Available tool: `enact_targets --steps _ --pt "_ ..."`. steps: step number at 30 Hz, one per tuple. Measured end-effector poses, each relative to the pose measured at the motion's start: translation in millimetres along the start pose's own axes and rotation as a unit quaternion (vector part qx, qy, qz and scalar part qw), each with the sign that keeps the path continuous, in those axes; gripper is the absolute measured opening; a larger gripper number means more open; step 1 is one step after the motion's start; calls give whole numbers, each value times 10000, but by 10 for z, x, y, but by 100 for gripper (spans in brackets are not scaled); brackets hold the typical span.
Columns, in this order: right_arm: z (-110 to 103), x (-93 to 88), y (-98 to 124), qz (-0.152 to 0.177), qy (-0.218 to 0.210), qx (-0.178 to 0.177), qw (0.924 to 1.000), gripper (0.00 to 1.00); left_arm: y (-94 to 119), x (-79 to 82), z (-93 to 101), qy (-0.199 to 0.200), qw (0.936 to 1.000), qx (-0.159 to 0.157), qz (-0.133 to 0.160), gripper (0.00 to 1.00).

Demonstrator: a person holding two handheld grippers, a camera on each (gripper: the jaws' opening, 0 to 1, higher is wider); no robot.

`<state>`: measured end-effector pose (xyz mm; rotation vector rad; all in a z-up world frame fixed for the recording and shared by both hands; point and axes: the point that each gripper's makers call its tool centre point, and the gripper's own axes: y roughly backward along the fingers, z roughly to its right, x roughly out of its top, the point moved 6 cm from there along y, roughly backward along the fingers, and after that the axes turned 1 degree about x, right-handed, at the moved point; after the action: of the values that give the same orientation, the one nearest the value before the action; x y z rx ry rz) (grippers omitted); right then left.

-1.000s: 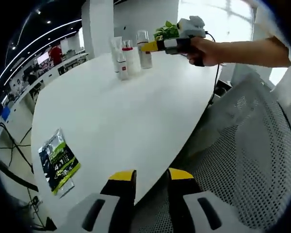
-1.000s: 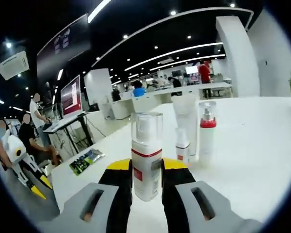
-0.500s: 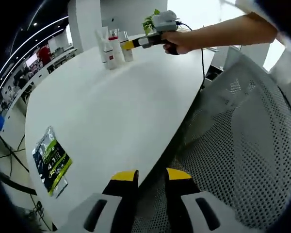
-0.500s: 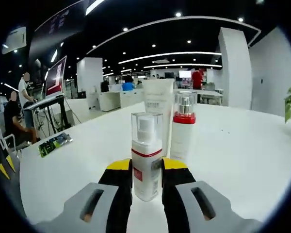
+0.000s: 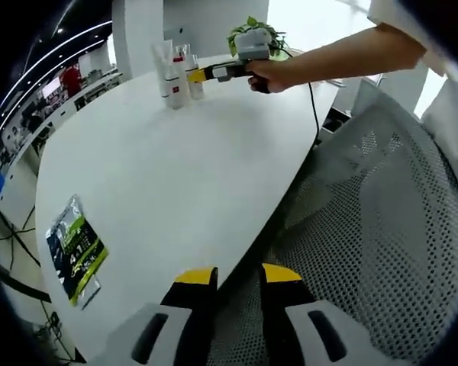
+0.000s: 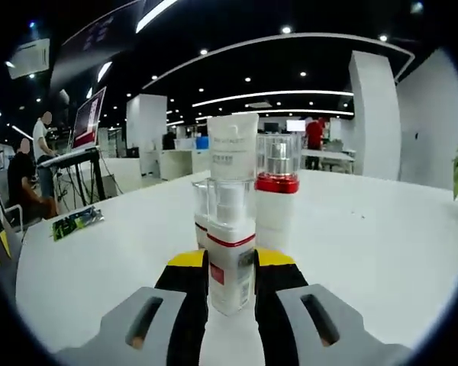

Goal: Arrange the skincare products in the storage area until every visible bottle or jar stands upright without overlapping.

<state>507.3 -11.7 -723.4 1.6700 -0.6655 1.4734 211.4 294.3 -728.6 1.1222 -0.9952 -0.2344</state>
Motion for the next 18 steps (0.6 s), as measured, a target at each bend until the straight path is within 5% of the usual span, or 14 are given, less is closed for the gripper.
enact_targets --steps 18 --pt "31 -60 -51 14 322 81 9994 20 -23 -39 -20 -45 9998 60 -166 23"
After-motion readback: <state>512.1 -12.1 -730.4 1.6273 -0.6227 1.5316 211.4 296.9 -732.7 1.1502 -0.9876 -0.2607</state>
